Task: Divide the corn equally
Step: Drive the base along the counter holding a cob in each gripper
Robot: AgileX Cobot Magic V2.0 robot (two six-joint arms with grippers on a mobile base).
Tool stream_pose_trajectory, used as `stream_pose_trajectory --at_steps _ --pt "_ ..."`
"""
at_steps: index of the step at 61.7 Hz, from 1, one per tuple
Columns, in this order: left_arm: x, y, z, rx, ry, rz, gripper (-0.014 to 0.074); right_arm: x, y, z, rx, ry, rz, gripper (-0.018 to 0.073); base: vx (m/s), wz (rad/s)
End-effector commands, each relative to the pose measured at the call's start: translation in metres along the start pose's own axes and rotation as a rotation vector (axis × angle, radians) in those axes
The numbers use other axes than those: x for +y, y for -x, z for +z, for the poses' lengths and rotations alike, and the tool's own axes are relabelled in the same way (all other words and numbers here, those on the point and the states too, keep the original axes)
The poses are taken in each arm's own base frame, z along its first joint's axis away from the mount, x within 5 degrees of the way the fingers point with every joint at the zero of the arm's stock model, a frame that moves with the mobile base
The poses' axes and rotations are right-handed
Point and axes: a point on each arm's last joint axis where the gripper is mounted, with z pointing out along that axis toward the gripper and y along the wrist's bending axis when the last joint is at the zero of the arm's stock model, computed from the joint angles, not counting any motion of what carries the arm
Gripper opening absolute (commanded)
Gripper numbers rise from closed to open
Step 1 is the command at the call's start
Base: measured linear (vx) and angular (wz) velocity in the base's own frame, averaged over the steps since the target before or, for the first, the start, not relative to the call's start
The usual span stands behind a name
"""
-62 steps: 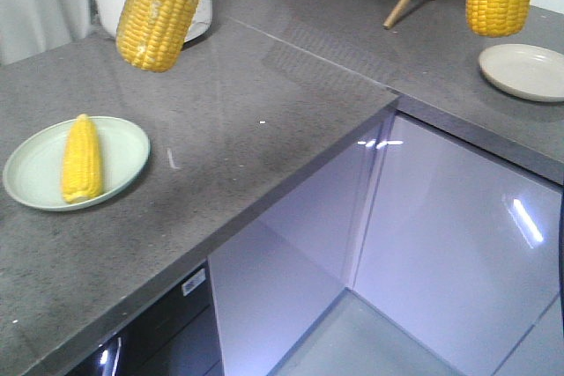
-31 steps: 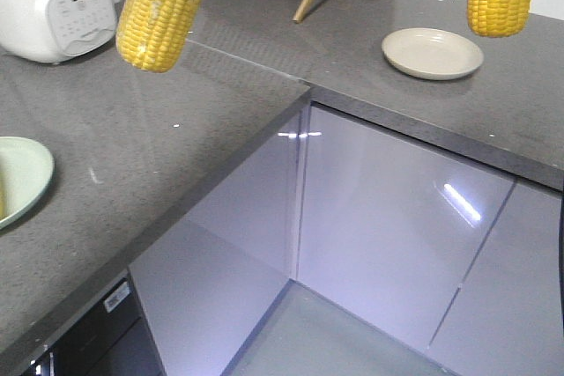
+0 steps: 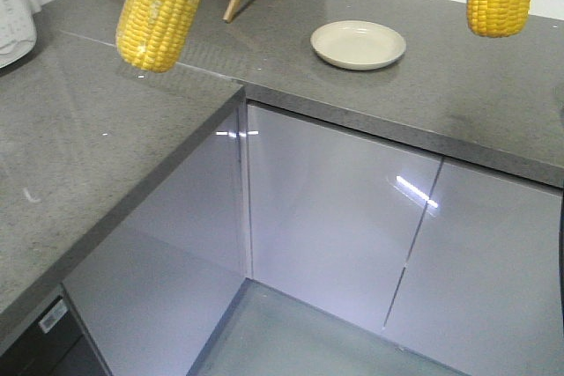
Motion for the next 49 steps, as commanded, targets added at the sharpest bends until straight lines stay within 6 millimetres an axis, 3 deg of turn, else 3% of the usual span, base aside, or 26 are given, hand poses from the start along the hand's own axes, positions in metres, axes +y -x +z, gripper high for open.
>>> stream_pose_trajectory --at_steps 1,49 --pt "-0.0164 0.0132 -0.0223 -0.093 -0.014 0.02 -0.0008 0.0064 0.0079 -0.0205 -0.063 -0.011 -0.016 -0.0001 -0.01 -0.27" --pt "-0.0164 0.0132 -0.0223 -0.093 -0.014 0.02 -0.0008 0.0064 0.0079 -0.0205 -0.063 -0.011 -0.016 -0.0001 -0.01 -0.31"
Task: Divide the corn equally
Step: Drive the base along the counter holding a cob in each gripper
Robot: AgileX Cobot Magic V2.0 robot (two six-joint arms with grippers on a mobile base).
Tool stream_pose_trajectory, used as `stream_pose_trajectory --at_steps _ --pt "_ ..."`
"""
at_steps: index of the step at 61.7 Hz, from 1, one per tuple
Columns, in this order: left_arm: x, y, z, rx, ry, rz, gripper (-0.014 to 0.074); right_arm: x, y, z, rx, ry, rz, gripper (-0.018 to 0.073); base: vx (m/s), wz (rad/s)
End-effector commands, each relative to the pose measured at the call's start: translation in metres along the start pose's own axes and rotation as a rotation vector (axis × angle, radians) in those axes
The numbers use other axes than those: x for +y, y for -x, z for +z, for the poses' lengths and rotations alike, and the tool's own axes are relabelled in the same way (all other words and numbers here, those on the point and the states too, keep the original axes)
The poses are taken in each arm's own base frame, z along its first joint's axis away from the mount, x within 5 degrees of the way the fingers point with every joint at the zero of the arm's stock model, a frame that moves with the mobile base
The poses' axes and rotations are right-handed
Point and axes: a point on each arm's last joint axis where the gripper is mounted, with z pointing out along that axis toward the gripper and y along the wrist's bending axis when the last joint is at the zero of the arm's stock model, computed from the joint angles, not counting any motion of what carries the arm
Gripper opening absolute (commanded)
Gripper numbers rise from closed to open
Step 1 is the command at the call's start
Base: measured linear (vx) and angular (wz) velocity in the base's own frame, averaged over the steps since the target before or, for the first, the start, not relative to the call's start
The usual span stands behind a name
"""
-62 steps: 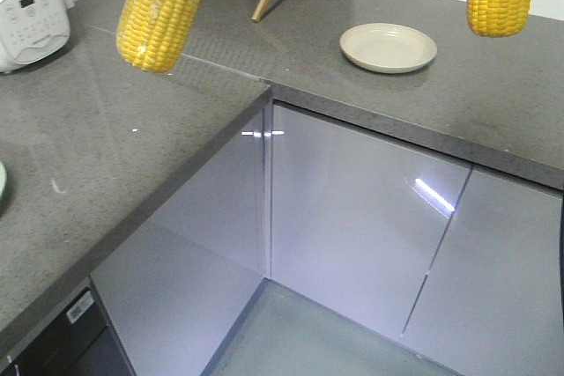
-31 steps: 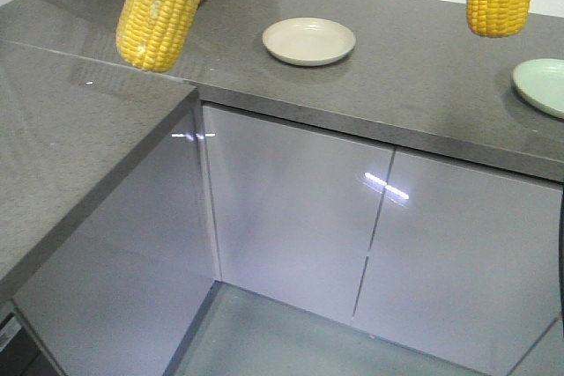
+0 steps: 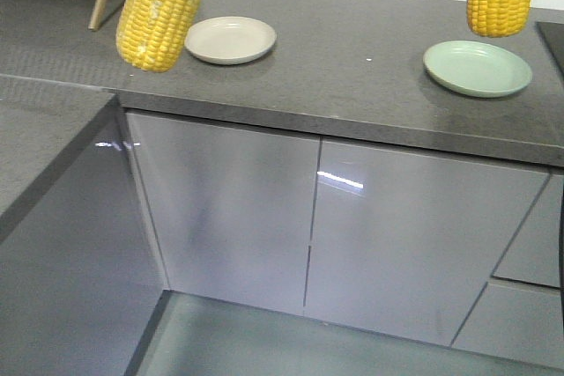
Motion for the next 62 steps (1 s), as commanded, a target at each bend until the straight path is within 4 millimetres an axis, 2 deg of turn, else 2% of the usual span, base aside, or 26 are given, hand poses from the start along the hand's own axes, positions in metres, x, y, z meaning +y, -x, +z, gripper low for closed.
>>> stream_pose_trajectory --at_steps 1,62 --pt "-0.0164 0.0132 -0.0223 -0.093 -0.014 0.02 -0.0008 0.0064 0.0079 -0.0205 -0.063 -0.011 -0.016 -0.0001 -0.02 -0.31" --pt "-0.0164 0.0132 -0.0223 -0.093 -0.014 0.02 -0.0008 0.0064 0.0079 -0.0205 -0.063 -0.011 -0.016 -0.0001 -0.02 -0.22"
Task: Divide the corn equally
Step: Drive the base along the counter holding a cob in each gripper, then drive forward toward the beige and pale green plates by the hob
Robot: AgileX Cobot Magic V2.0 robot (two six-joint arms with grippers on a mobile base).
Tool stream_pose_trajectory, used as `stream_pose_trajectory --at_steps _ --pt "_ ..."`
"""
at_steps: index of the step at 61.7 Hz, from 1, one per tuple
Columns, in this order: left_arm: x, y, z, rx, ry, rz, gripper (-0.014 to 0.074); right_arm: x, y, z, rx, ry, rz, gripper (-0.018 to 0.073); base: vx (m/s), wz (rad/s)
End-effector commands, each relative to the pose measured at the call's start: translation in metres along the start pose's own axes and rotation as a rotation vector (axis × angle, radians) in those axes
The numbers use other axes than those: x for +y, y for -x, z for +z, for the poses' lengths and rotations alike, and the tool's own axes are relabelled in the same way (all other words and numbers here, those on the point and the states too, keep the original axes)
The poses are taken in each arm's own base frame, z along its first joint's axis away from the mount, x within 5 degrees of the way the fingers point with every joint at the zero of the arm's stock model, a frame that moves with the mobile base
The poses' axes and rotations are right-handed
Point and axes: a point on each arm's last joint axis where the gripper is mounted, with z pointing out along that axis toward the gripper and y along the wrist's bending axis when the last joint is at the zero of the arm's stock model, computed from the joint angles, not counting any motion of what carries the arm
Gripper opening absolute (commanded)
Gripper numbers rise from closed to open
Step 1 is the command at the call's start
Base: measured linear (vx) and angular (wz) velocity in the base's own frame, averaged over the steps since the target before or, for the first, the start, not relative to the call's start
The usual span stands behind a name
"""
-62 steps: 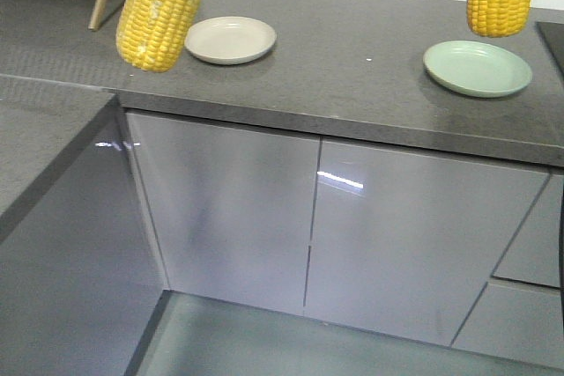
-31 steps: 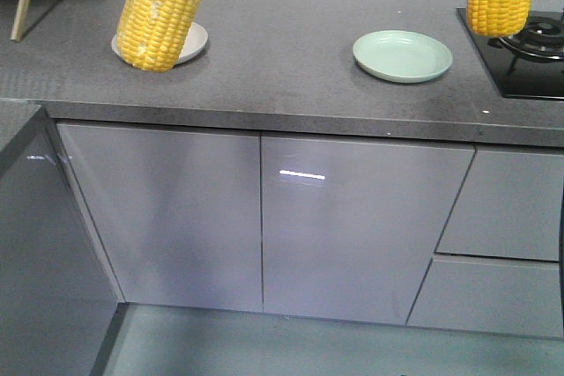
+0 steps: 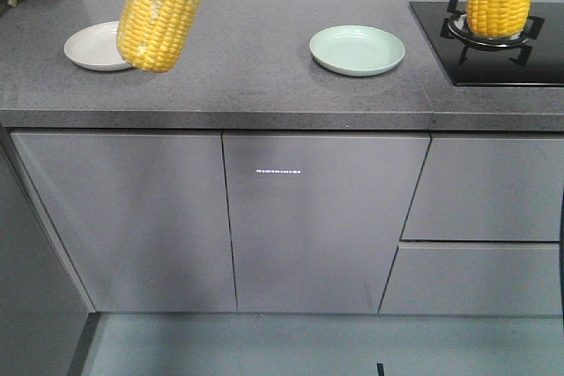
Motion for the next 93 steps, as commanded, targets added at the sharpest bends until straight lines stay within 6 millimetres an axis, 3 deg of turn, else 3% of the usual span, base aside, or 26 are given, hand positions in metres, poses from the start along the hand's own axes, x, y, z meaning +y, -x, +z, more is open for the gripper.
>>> stream_pose_trajectory --at_steps 1,93 --pt "-0.0164 0.0132 -0.0223 -0.093 -0.014 0.02 -0.0008 0.0064 0.0079 -0.0205 -0.063 -0.011 -0.016 -0.0001 -0.01 -0.14" --pt "-0.0164 0.0132 -0.0223 -0.093 -0.014 0.02 -0.0008 0.0064 0.0079 -0.0205 -0.063 -0.011 -0.016 -0.0001 0.03 -0.06"
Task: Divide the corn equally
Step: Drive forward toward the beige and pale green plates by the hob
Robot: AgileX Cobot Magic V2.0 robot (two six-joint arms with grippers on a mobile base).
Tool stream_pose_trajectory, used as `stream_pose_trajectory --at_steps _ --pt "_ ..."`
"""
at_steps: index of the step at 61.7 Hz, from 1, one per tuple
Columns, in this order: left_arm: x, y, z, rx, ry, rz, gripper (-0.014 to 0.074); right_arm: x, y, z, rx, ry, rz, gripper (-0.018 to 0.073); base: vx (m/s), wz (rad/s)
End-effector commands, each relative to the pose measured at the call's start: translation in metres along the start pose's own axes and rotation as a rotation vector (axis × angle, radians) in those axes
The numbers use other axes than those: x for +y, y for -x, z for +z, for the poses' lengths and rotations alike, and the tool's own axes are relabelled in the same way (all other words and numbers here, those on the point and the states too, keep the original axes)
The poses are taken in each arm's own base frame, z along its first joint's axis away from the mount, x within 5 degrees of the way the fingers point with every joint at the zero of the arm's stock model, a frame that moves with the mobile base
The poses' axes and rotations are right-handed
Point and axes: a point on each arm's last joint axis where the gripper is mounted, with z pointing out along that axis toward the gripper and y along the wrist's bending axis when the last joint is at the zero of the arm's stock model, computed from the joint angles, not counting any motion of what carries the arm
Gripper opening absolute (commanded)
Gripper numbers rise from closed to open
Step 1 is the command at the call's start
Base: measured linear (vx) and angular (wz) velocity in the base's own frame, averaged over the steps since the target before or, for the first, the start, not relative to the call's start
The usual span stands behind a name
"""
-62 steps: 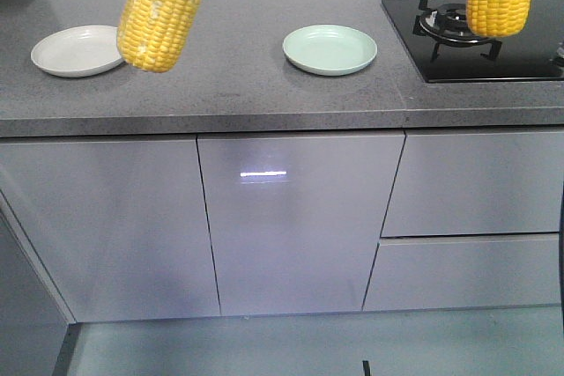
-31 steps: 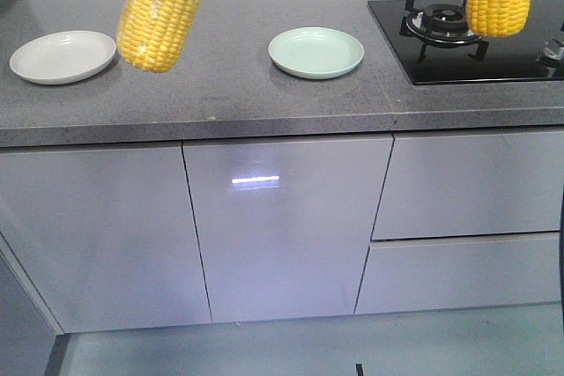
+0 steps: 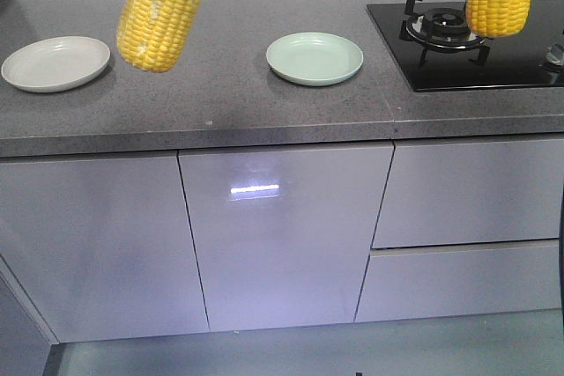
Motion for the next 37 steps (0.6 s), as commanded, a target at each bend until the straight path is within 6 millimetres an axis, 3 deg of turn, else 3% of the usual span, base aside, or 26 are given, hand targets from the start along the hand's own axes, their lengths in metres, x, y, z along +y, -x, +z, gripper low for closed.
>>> stream_pose_trajectory --at_steps 1,37 --pt "-0.0164 0.0132 -0.0223 -0.093 -0.014 0.02 -0.0008 0.0064 0.0079 -0.0205 -0.063 -0.011 -0.016 -0.0001 0.06 -0.01" --pt "-0.0164 0.0132 -0.0223 -0.093 -0.014 0.02 -0.0008 0.0064 0.0079 -0.0205 -0.063 -0.011 -0.016 -0.0001 0.09 -0.01"
